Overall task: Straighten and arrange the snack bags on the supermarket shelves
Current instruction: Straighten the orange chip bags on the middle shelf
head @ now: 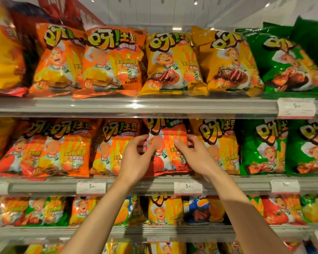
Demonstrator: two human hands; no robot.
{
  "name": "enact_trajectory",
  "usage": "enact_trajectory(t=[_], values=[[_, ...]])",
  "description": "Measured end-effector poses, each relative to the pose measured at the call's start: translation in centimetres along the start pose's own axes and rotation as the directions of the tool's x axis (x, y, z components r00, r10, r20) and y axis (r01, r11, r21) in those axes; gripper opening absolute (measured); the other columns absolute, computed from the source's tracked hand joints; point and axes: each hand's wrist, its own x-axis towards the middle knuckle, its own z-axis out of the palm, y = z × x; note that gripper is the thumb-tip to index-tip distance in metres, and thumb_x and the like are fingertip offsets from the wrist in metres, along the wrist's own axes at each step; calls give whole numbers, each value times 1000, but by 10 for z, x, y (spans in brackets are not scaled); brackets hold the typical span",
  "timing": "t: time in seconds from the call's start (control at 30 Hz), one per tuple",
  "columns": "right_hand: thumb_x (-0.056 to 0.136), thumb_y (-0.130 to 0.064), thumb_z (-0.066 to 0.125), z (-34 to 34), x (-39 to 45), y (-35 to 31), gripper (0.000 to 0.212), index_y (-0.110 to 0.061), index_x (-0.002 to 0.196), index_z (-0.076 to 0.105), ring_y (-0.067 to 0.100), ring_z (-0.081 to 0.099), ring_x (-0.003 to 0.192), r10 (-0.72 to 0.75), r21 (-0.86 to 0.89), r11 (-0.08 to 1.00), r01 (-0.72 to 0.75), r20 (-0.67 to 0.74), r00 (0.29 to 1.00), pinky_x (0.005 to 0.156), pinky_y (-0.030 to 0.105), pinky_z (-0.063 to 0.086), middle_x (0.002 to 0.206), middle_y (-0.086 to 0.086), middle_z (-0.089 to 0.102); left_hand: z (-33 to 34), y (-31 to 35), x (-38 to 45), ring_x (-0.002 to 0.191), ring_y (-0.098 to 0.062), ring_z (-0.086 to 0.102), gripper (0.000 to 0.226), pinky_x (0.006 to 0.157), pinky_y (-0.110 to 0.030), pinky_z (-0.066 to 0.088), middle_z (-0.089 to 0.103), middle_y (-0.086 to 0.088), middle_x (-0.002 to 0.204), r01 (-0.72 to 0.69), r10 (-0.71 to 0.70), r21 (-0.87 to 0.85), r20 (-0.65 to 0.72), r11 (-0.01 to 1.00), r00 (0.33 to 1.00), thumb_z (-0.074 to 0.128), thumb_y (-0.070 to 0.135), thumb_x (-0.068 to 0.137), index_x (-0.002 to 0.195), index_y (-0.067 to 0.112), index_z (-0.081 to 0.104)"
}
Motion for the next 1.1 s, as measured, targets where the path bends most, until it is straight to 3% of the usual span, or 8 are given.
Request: enact_trajectory(t=[0.13,0.27,0.4,0.67,0.77,0.87,0.97,1.1], values=[[90,-55,67,2,9,-1,65,-16,137,42,15,73,101,7,30,1000,-6,-23,1000,91,47,59,114,2,73,-1,-1,2,111,-2,60,57,87,-19,50,61,7,130,9,-9,-5,23,1000,1000,64,54,94,142,23,56],[95,-50,64,-5,14,-1,53,-15,132,50,-15,66,90,-36,-63,998,28,-133,990,80,10,52,99,-9,73,-11,-7,-4,109,2,62,45,83,-6,46,64,9,125,-37,37,26,31,999,999,60,45,99,140,24,59],[96,-50,61,-8,14,-5,65,-9,145,49,23,60,125,-21,-31,999,18,-126,992,108,49,48,136,7,64,-26,-14,-13,107,8,61,32,88,-8,48,65,10,121,-107,109,97,-16,990,994,63,32,100,132,25,63],[97,-34,67,-9,16,-10,51,-2,134,56,24,67,115,35,114,993,-24,-101,994,101,44,54,128,14,69,-51,-16,-12,113,-6,64,30,97,-28,53,69,7,123,-131,143,161,-61,978,988,63,23,101,131,20,66],[98,-23,67,-16,19,-13,31,-6,123,64,14,76,87,90,183,981,-68,-112,990,74,31,62,103,7,78,-53,-14,-12,111,-2,63,32,91,-16,50,68,9,123,-122,128,164,-31,979,991,64,26,101,133,20,64],[100,-24,63,-20,23,-17,12,-17,101,72,27,73,99,125,190,977,-95,-152,980,87,43,61,111,13,75,-55,-14,-11,109,7,59,33,83,-2,43,67,10,122,-104,106,166,-5,981,994,64,26,101,133,19,64],[99,-31,65,-12,14,-17,36,-6,123,67,18,75,94,89,189,980,-69,-99,991,78,32,63,115,13,74,-57,-12,-10,111,6,60,31,87,-3,42,69,9,122,-95,95,128,7,987,995,63,24,101,132,19,64],[96,-46,65,6,-14,0,61,-5,140,56,24,62,127,80,221,973,-69,-40,996,110,49,48,137,13,64,-64,-13,-18,111,5,62,31,90,-7,46,69,10,122,-80,80,62,-4,995,997,64,23,101,132,20,64]])
